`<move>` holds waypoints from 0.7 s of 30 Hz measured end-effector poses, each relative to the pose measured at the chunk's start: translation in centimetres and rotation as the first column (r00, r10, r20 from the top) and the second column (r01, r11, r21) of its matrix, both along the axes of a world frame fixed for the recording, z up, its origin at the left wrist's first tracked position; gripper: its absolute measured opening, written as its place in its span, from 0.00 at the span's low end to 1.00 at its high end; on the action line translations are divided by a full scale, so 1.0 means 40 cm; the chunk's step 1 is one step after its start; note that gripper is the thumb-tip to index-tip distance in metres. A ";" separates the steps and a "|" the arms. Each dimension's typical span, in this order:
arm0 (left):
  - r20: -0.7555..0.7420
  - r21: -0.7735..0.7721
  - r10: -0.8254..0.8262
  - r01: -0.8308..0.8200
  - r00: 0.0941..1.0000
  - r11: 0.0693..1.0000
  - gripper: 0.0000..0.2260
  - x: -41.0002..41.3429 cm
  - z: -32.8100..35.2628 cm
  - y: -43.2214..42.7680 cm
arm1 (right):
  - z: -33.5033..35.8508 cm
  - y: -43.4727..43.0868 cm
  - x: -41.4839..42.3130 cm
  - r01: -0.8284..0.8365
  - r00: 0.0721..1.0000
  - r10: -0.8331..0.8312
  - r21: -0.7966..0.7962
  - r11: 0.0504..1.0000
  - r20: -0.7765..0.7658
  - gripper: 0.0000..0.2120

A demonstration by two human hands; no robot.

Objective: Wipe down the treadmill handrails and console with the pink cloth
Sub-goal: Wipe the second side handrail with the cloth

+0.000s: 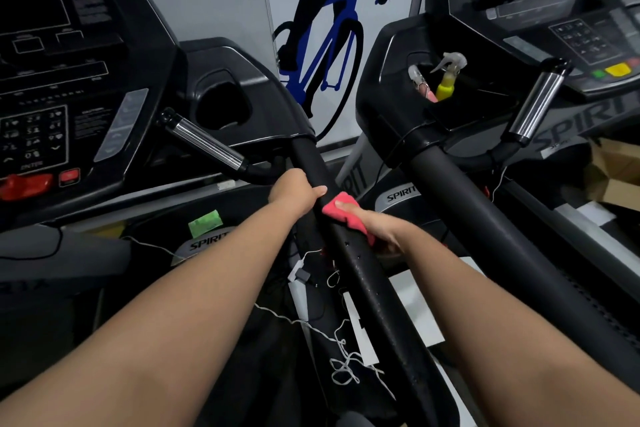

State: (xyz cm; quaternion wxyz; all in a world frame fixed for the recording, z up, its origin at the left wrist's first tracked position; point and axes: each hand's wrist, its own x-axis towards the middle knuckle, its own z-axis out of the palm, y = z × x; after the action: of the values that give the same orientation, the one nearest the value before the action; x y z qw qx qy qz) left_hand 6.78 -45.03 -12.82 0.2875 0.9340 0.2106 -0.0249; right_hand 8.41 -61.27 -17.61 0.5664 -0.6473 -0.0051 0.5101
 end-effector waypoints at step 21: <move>0.120 -0.527 0.234 -0.138 0.965 0.838 0.34 -0.111 -0.030 -0.159 | 0.103 0.059 -0.017 0.485 0.719 -0.350 -0.072 0.872 0.600 0.13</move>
State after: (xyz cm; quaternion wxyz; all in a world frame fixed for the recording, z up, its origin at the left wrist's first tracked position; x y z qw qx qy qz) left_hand 2.35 -51.38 -14.01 0.5451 0.7965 0.2597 0.0321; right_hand 7.74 -58.91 -13.48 0.5624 -0.8129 0.0308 0.1483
